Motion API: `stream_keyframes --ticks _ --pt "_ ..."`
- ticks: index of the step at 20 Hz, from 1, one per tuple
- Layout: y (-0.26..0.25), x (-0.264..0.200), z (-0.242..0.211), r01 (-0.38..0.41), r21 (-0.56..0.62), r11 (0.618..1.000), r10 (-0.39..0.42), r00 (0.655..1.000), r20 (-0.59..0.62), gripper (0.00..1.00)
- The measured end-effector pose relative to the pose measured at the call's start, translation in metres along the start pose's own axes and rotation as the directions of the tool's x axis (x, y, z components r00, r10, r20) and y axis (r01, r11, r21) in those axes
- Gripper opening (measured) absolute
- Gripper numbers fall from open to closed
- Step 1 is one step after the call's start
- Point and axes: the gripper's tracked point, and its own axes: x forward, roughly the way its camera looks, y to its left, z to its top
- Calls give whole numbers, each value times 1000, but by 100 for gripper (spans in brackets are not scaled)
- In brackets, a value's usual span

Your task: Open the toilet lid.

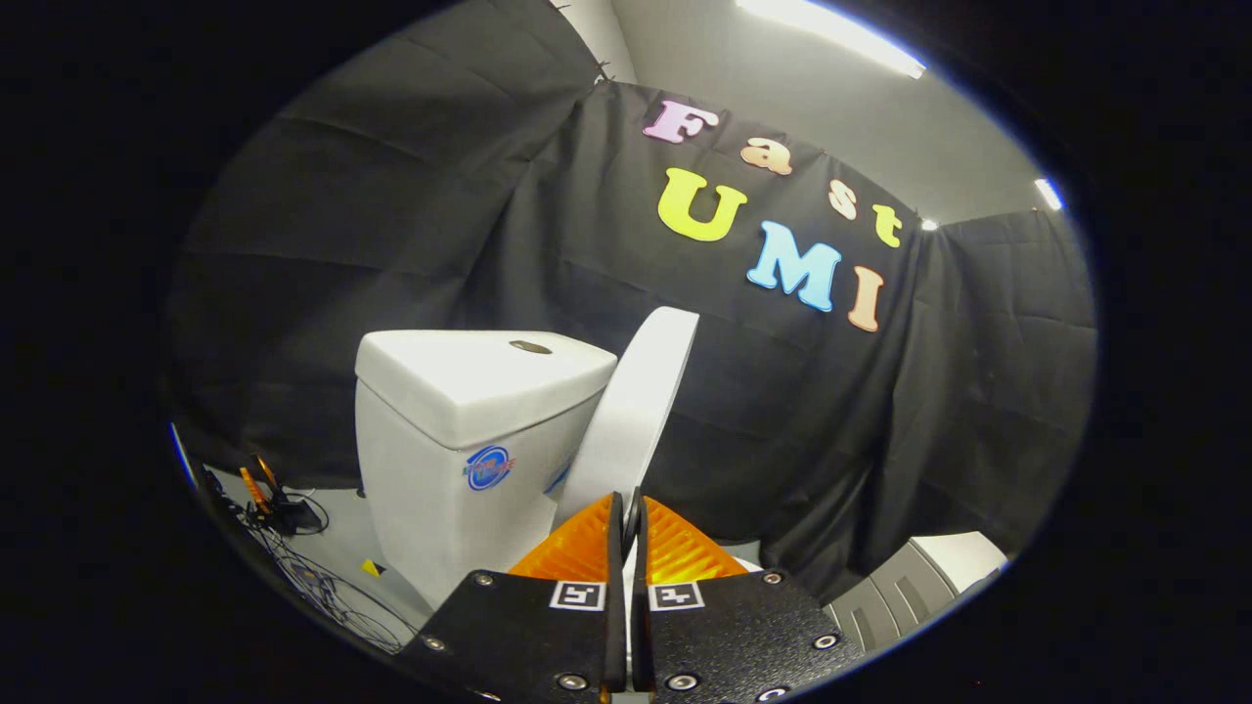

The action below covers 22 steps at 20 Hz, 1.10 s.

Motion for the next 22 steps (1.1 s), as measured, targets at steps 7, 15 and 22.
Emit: stream_keyframes --ticks 7,15,22 --pt "22 7 6 -46 43 998 44 998 34 2" --pt "35 13 9 -71 132 989 68 997 27 2" --pt "37 17 9 -83 138 987 83 997 11 2"
